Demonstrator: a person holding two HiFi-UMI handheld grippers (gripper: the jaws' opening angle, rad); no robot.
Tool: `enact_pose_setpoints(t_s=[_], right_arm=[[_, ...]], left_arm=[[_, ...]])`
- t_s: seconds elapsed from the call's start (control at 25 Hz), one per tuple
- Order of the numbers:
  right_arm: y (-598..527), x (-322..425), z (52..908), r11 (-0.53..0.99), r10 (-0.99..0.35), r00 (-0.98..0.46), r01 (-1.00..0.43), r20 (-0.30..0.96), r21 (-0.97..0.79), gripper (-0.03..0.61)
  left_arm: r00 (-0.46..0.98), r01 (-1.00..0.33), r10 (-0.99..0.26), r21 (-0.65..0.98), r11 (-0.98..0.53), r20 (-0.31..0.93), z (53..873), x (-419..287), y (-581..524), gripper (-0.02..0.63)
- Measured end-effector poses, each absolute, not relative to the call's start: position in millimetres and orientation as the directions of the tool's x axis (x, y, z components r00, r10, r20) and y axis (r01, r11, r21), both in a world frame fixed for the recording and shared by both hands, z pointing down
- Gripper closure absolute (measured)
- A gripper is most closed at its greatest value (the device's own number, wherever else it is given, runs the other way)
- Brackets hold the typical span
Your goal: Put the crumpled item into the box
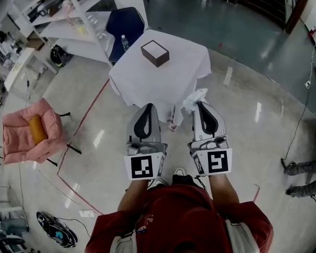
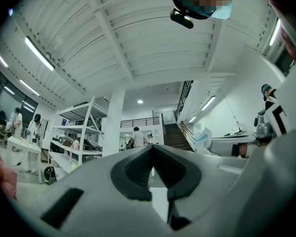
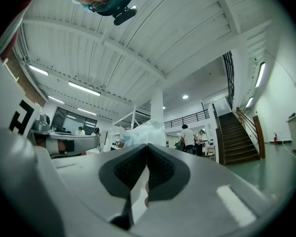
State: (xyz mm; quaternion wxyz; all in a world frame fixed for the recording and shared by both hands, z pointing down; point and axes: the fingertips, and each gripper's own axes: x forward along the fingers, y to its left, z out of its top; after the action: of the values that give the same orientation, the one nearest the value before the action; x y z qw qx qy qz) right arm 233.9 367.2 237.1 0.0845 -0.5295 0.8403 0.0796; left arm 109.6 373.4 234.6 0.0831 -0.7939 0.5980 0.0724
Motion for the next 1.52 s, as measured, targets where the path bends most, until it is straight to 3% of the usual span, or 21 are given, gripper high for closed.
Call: enact_pose_setpoints(t_s=[0.8, 1.52], right_arm=[[342, 257, 247, 0.501, -0.843, -0.486, -0.866, -0.230, -0.004, 0.574], [263, 168, 251, 0.541, -0.820, -0.540, -0.839, -0.190, 0.052, 0.574]], left_arm=[[0.197, -0.979, -0.949, -0.004, -0.202, -0.245, 230, 136, 362, 0.611], [0.147, -0.986, -0.955, 0.038, -0.163, -0.259, 234, 47, 290, 0.611]])
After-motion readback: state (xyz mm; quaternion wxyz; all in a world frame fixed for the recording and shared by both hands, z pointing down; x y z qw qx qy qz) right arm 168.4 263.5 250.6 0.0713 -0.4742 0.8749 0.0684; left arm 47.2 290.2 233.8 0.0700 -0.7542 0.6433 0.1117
